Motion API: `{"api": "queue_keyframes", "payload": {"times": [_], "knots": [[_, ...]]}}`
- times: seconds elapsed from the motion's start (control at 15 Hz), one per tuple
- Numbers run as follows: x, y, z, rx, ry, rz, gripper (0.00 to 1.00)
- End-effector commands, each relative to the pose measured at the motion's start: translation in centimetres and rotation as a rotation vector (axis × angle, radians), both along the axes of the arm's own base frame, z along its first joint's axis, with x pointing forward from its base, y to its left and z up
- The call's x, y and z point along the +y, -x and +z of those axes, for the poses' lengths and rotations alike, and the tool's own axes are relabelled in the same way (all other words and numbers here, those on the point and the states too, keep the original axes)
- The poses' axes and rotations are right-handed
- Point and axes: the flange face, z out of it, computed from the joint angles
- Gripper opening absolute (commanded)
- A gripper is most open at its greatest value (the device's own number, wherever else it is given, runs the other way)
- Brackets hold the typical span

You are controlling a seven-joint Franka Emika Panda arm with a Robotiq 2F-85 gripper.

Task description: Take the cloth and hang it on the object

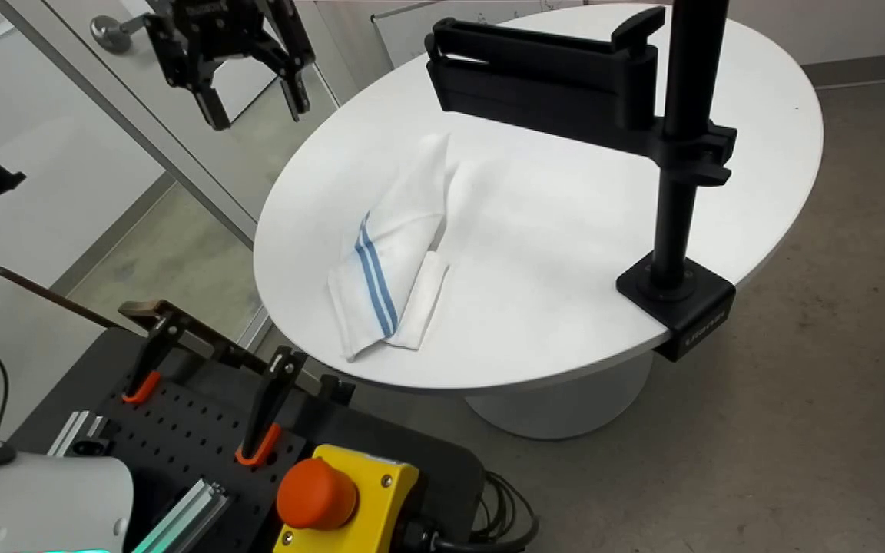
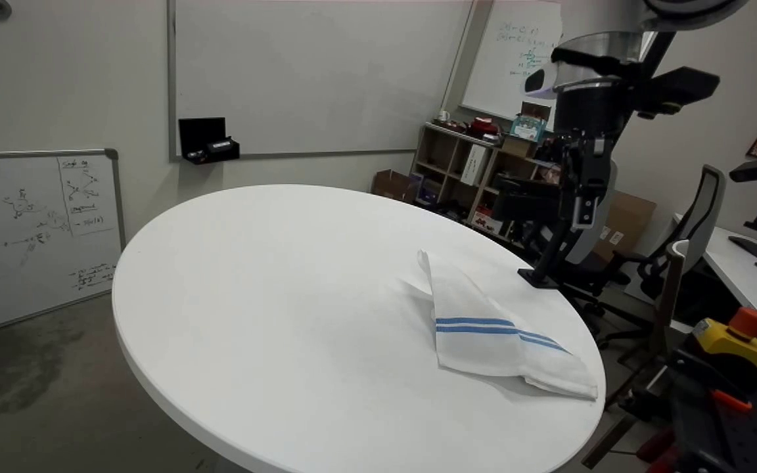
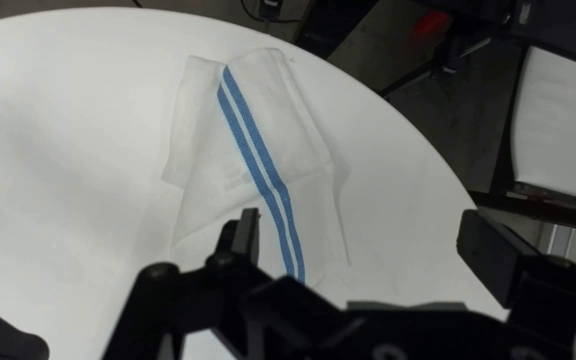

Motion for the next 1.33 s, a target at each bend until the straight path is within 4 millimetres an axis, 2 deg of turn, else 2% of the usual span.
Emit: {"api": "queue_keyframes", "payload": {"times": [0.0,0.67,1.27], "knots": [[0.0,-1.2,-3.6,-0.07,0.053,0.038,1.0],[0.8,-3.1,-11.4,-0.199,0.167,0.065,1.0],[0.4,-4.2,-15.9,-0.21,0.249,0.007,1.0]]}}
